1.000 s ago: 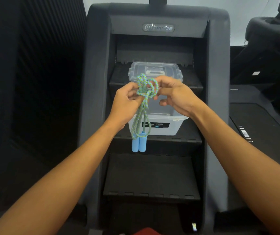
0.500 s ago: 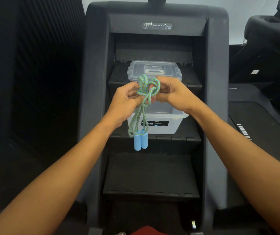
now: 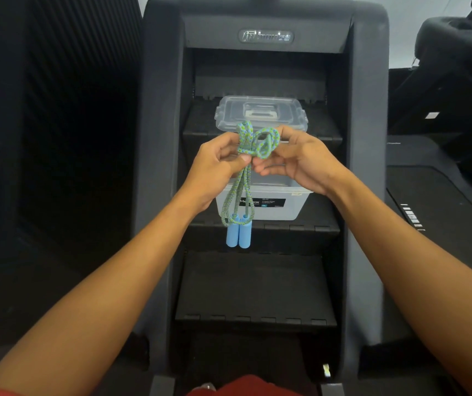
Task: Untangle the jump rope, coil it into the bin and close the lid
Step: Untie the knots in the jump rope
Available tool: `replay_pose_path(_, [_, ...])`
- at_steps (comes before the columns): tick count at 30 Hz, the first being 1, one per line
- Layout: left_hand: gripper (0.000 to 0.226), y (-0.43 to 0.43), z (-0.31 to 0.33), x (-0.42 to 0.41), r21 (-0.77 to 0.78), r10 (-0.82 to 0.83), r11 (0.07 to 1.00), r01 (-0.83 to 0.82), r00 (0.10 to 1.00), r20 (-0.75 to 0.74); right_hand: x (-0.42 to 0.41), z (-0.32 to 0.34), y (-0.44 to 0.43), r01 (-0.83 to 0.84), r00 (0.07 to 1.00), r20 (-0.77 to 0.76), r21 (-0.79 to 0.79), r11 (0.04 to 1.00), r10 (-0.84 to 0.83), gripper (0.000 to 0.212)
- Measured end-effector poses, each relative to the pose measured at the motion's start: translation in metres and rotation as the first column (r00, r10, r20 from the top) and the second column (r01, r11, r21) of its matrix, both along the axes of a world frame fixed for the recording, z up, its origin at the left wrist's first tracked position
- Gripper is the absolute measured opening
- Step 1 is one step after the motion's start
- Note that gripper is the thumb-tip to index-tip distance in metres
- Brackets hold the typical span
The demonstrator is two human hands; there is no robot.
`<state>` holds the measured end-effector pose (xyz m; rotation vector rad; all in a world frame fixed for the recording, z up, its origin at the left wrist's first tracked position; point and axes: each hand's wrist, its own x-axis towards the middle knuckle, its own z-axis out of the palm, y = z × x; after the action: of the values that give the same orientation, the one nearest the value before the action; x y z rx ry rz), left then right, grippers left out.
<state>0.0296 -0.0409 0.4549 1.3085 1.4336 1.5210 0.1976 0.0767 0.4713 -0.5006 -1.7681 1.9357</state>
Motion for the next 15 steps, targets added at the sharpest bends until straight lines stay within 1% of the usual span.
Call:
replay_pose_path(2, [0.028, -0.001, 0.000, 0.000, 0.001, 0.002, 1.000, -0.002, 1.000, 0.015, -0.001, 0.001, -0.002, 0.046, 0.999, 0.013, -0.036, 0.998, -0.046, 0.022])
replay_pose_path(4, [0.029, -0.002, 0.001, 0.002, 0.006, -0.004, 1.000, 0.004, 1.000, 0.018, -0.003, 0.004, -0.004, 0.106, 0.994, 0.043, -0.067, 0.992, -0.103, 0.035])
replay_pose_path(5, [0.030, -0.002, 0.001, 0.003, 0.008, -0.012, 1.000, 0.012, 1.000, 0.018, -0.004, 0.005, -0.005, 0.143, 0.988, 0.075, -0.061, 0.988, -0.138, 0.036])
replay_pose_path(7, [0.032, -0.003, 0.002, 0.007, 0.010, -0.027, 1.000, 0.026, 0.999, 0.019, -0.006, 0.006, -0.004, 0.248, 0.959, 0.149, -0.025, 0.968, -0.242, 0.024])
replay_pose_path(8, [0.032, -0.003, 0.002, 0.008, 0.010, -0.028, 1.000, 0.027, 0.999, 0.022, -0.006, 0.007, -0.001, 0.303, 0.942, 0.166, -0.048, 0.952, -0.292, 0.016])
replay_pose_path(9, [0.031, -0.004, 0.003, 0.009, 0.011, -0.023, 1.000, 0.023, 0.999, 0.025, -0.006, 0.009, 0.001, 0.346, 0.931, 0.165, -0.110, 0.932, -0.326, 0.008])
replay_pose_path(10, [0.029, -0.005, 0.003, 0.009, 0.011, -0.015, 1.000, 0.015, 0.999, 0.029, -0.005, 0.012, 0.002, 0.359, 0.931, 0.141, -0.191, 0.913, -0.337, 0.008])
replay_pose_path(11, [0.026, -0.006, 0.003, 0.008, 0.011, -0.004, 1.000, 0.003, 0.999, 0.034, -0.002, 0.012, 0.005, 0.353, 0.935, 0.100, -0.270, 0.896, -0.339, 0.016])
replay_pose_path(12, [0.023, -0.007, 0.004, 0.007, 0.009, 0.009, 1.000, -0.010, 0.999, 0.041, 0.000, 0.012, 0.008, 0.355, 0.934, 0.071, -0.317, 0.879, -0.351, 0.025])
replay_pose_path(13, [0.021, -0.007, 0.004, 0.007, 0.009, 0.023, 1.000, -0.024, 0.999, 0.048, 0.002, 0.013, 0.008, 0.380, 0.923, 0.067, -0.323, 0.867, -0.380, 0.032])
replay_pose_path(14, [0.020, -0.007, 0.005, 0.006, 0.010, 0.036, 0.999, -0.037, 0.998, 0.055, 0.004, 0.013, 0.006, 0.427, 0.903, 0.086, -0.285, 0.858, -0.420, 0.037])
replay_pose_path(15, [0.019, -0.007, 0.005, 0.006, 0.011, 0.048, 0.999, -0.049, 0.997, 0.059, 0.004, 0.014, 0.003, 0.480, 0.877, 0.113, -0.211, 0.851, -0.467, 0.041])
